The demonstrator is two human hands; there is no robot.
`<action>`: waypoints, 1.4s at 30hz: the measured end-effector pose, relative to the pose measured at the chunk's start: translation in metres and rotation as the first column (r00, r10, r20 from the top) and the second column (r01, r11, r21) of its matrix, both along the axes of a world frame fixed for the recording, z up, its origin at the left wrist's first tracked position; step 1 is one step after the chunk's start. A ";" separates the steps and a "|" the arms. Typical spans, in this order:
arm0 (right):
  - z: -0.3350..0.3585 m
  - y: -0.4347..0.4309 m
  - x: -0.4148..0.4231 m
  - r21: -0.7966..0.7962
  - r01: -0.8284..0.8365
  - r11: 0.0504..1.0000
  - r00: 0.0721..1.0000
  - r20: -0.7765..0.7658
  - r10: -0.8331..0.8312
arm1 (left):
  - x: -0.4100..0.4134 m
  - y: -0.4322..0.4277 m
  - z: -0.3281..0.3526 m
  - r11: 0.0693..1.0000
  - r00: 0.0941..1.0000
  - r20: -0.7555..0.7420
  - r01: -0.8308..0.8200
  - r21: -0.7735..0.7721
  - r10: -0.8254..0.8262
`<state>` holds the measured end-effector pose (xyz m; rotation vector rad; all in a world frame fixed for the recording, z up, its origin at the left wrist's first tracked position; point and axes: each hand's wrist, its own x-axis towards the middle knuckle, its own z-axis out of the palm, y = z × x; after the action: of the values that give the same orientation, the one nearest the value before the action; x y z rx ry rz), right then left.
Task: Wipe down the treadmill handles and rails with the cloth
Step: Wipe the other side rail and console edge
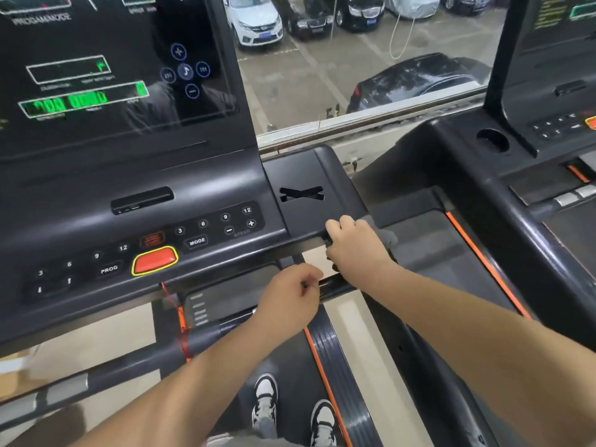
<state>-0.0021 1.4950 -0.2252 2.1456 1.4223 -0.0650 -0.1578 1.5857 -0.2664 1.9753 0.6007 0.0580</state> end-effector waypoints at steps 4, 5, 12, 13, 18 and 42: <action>0.005 -0.015 0.005 0.127 0.051 0.991 0.997 -0.066 -0.043 | 0.006 -0.007 0.005 0.999 0.999 0.010 0.046 -0.008 -0.046; 0.006 -0.021 0.004 0.167 0.117 0.979 0.991 -0.088 -0.104 | 0.008 -0.010 0.005 0.998 0.998 0.009 0.060 -0.004 -0.060; -0.014 -0.139 -0.025 0.425 0.691 0.585 0.709 -0.557 -0.433 | 0.019 -0.038 0.003 0.992 0.998 0.006 0.060 -0.112 -0.060; -0.021 -0.152 -0.034 0.433 0.740 0.515 0.661 -0.613 -0.433 | 0.017 -0.044 0.000 0.991 0.998 0.002 0.066 -0.117 -0.066; -0.039 -0.155 -0.054 0.441 0.779 0.445 0.625 -0.602 -0.497 | 0.007 -0.072 -0.005 0.988 0.991 -0.032 0.130 -0.084 -0.133; -0.041 -0.257 -0.091 0.367 0.831 0.419 0.536 -0.728 -0.427 | -0.031 -0.174 -0.049 0.995 0.996 -0.081 0.034 -0.097 -0.042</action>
<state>-0.0934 1.2377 -0.2663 3.4813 0.7089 -0.5741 -0.1891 1.4120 -0.3157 1.9029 0.6084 -0.0759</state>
